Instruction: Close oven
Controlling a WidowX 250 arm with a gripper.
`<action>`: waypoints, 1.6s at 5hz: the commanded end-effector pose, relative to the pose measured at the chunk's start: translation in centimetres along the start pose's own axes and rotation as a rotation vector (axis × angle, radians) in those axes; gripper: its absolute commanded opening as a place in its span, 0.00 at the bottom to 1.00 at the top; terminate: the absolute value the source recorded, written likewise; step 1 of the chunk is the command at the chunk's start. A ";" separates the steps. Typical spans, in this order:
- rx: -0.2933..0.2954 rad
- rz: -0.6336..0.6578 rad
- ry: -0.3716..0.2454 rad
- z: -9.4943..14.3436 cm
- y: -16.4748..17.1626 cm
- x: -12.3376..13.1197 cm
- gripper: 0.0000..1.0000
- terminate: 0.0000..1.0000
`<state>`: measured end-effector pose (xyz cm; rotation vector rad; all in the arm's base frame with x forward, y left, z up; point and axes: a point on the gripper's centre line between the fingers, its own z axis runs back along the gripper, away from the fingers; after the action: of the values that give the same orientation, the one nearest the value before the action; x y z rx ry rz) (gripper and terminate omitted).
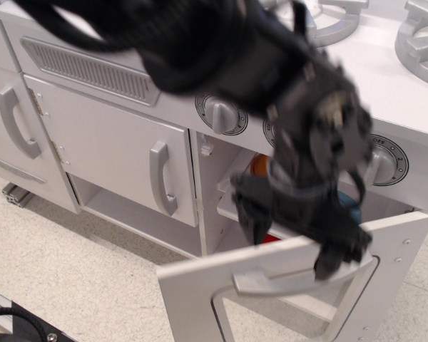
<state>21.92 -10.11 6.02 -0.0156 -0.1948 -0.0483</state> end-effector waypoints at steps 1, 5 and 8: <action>0.018 -0.031 0.030 -0.6 -1.3 -1.3 1.00 0.00; 0.083 0.187 0.037 -7.5 1.5 1.3 1.00 0.00; 0.091 0.335 0.006 -7.7 3.6 5.1 1.00 0.00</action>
<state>28.07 -7.16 -1.62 0.0567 -0.1548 0.2835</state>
